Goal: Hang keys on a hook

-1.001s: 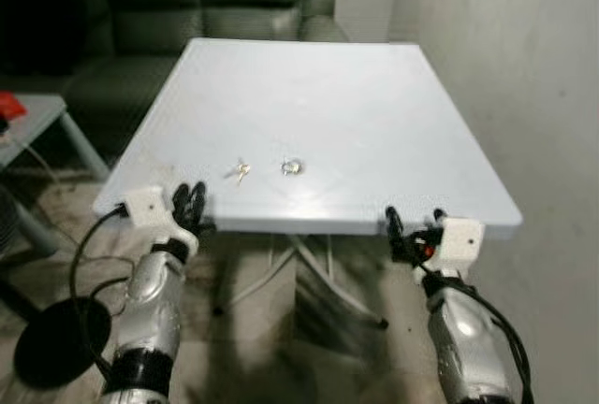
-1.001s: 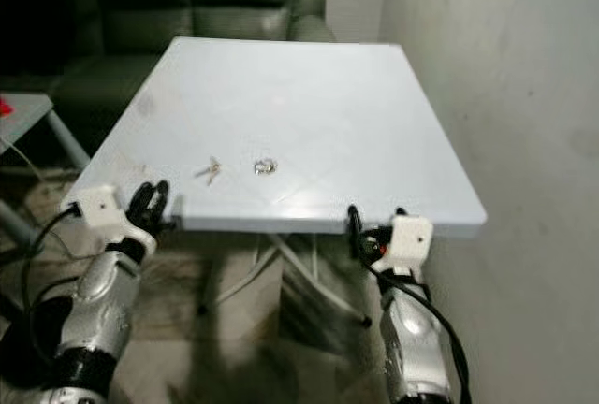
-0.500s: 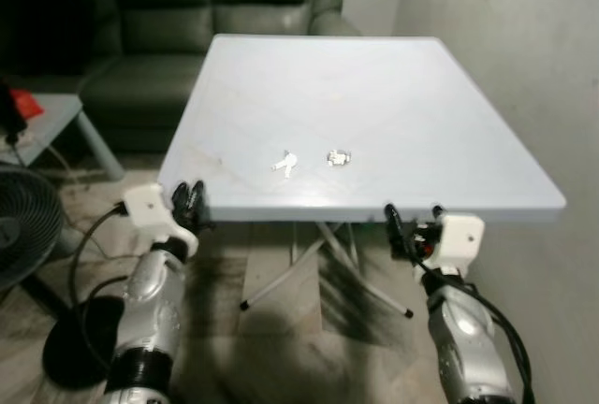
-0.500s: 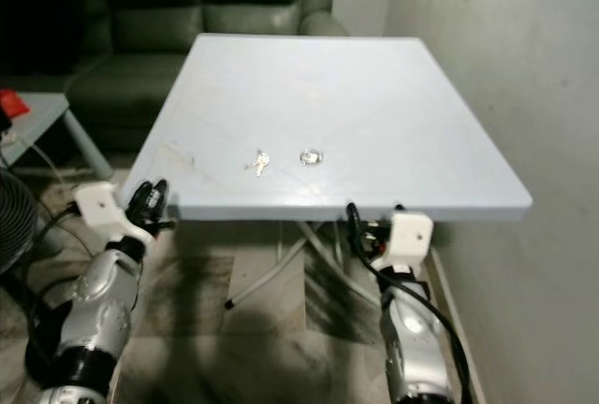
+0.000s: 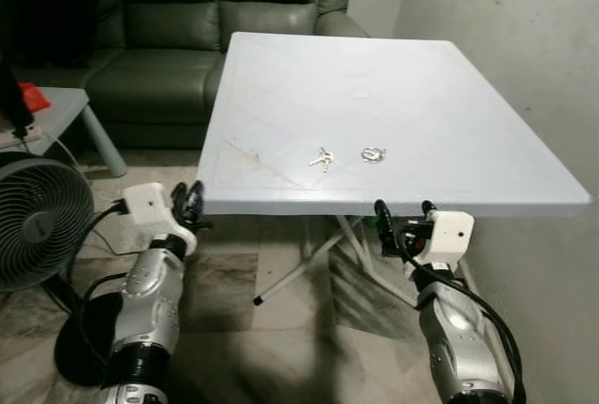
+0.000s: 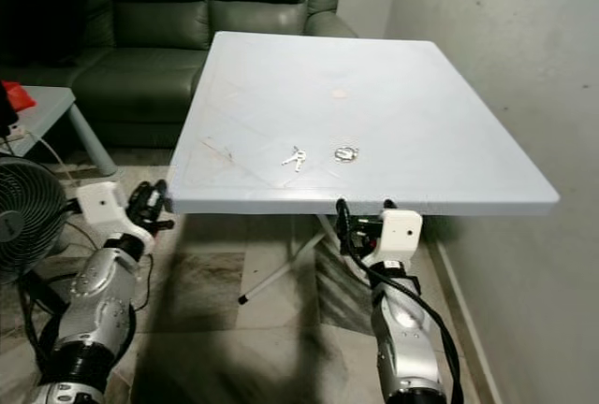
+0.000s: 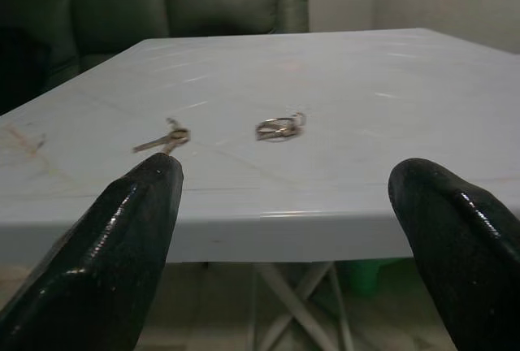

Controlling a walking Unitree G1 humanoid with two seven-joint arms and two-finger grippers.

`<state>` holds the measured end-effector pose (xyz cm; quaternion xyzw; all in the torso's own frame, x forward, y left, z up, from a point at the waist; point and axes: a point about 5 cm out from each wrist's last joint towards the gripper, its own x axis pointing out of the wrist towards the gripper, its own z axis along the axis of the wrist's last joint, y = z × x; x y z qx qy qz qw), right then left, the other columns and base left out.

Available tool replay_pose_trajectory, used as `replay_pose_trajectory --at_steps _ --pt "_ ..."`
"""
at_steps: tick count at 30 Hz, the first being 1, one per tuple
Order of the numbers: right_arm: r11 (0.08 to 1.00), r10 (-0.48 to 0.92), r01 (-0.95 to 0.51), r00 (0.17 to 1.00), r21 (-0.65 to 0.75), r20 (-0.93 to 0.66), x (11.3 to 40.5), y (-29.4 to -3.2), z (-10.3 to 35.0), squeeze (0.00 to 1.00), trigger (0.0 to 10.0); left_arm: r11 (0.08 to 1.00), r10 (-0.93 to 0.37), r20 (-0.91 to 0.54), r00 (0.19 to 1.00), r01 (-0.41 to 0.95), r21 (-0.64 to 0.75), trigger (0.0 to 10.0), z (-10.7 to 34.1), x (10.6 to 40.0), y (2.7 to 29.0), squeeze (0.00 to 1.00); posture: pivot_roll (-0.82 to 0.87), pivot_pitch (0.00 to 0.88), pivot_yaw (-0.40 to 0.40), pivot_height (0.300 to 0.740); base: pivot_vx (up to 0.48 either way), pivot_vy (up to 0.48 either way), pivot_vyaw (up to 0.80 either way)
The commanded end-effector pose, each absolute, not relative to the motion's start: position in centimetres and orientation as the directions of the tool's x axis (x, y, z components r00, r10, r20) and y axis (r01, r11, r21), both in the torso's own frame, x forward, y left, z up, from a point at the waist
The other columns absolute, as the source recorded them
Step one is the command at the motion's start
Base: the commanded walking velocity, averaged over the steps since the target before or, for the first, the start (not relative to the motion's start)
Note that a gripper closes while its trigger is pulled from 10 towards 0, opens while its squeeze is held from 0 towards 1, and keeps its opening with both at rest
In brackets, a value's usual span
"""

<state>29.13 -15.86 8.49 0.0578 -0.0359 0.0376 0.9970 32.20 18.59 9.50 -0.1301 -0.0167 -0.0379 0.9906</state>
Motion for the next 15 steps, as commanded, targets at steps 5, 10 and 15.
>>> replay_pose_trajectory --at_steps 5,10,15 --pt "0.989 0.089 -0.098 0.993 0.111 0.079 29.28 -15.9 8.69 0.0 10.0 0.967 -0.105 0.034 0.994 0.11 -0.229 10.0 9.61 32.44 18.2 0.0 -0.08 0.0 -0.013 0.74 0.048 0.0 0.0" --pt "0.988 0.095 -0.104 0.992 0.11 0.08 29.37 -15.81 8.71 0.0 10.0 0.967 -0.118 0.034 0.992 0.122 -0.224 10.0 9.62 32.47 17.94 0.0 -0.08 0.0 -0.012 0.74 0.219 0.0 0.0" --pt "0.988 0.099 -0.107 0.992 0.109 0.078 29.36 -15.79 8.64 0.0 10.0 0.967 -0.134 0.029 0.991 0.137 -0.214 10.0 9.48 32.36 17.66 0.0 -0.07 0.0 -0.011 0.74 0.335 0.0 0.0"
